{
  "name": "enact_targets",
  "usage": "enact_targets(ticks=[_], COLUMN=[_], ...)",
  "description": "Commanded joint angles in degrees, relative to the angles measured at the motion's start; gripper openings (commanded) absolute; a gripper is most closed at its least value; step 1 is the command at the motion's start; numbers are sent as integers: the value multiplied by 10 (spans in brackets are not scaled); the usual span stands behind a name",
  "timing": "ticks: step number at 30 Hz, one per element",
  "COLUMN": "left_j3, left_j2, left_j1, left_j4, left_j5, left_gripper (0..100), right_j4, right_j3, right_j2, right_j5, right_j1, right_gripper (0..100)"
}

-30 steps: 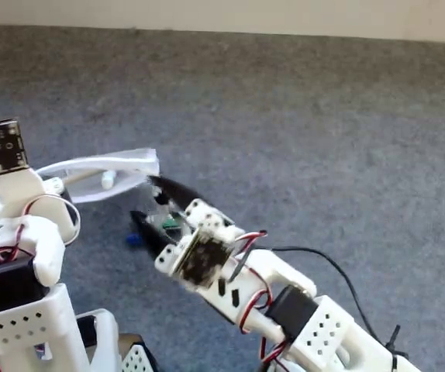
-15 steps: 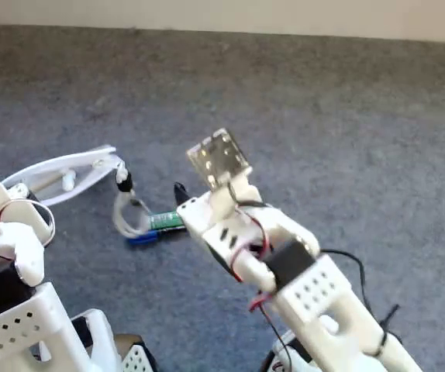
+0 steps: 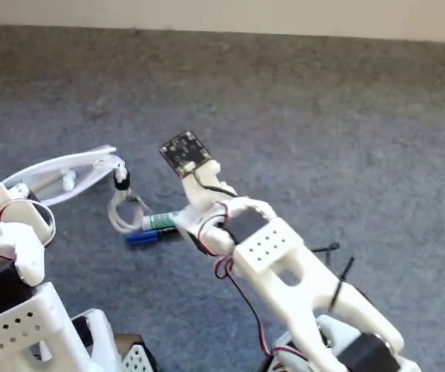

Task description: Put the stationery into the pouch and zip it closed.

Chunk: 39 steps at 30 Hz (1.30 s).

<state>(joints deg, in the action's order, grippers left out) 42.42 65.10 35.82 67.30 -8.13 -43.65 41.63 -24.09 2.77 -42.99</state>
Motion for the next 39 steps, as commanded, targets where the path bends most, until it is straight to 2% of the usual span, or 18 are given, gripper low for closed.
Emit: enact_targets(ticks=[1, 8, 26, 32, 39], left_j3=[-8, -8, -7, -6, -6], left_j2=[0, 0, 0, 0, 0], left_j1=[8, 8, 7, 7, 7], left_j4=[-19, -19, -19, -19, -19], left_j5=[-4, -4, -4, -4, -4], left_gripper=[11, 11, 11, 11, 11], right_j4=[12, 12, 12, 12, 10], right_j3=[-44, -92, -213, -211, -209], right_j2=[33, 122, 337, 347, 347], right_j5=[1, 1, 3, 113, 125], right_j1=[-16, -58, -44, -7, 40], right_gripper=[174, 174, 174, 170, 170])
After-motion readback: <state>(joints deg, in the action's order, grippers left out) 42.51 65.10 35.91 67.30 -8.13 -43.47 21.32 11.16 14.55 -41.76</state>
